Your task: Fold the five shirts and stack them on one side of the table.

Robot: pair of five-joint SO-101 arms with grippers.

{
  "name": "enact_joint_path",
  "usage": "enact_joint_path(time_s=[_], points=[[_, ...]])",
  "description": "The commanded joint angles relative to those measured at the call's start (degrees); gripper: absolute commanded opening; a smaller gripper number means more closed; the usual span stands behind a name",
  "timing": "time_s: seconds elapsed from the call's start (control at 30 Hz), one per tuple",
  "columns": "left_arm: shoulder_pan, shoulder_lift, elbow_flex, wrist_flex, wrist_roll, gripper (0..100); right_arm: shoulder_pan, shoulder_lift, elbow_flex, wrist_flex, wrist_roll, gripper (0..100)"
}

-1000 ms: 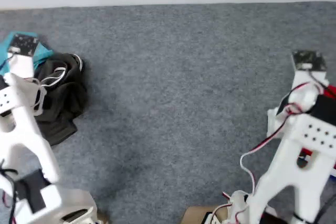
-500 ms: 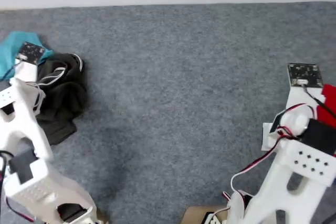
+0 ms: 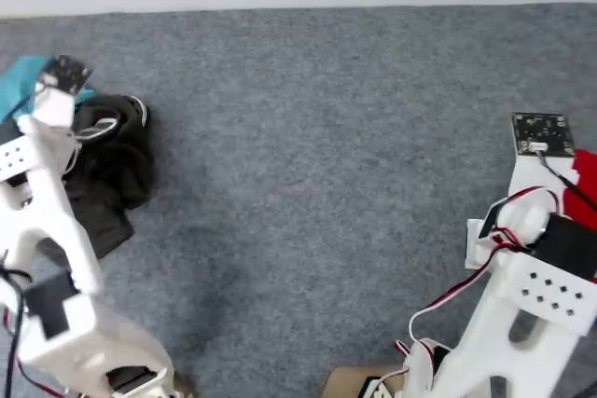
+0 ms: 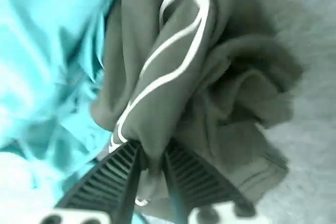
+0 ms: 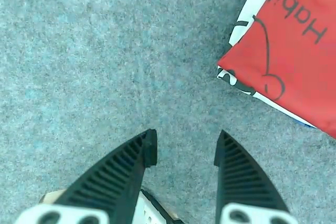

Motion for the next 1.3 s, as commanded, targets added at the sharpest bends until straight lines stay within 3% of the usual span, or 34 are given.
enact_joint_path(time_s=[0.0,0.23,0.47,0.67,0.87,1.13,1.27], points=[[5.8,-12.66,-3.74,3.16,5.71,0,-0.57,-1.27,-0.18,2.42,-0.62,19.0],[23.38,-31.91,-3.38,3.16,10.81,0,-0.57,-1.36,-0.09,2.42,-0.62,19.0],[43.25,-41.58,-3.56,2.37,12.4,1,-0.4,-1.45,1.76,2.51,-0.62,19.0],[51.78,-45.54,-3.38,-0.62,12.4,1,-0.57,-8.04,8.09,2.51,-0.44,19.0],[46.33,-43.6,5.67,-0.7,12.48,1,-0.66,-15.52,10.9,2.33,0.26,18.9],[26.9,-35.25,29.67,-14.68,12.4,1,-0.66,-15.6,11.08,1.98,5.98,18.9],[17.76,-29.98,35.74,-19.43,12.22,4,-2.51,-15.6,11.08,1.89,7.47,18.9]])
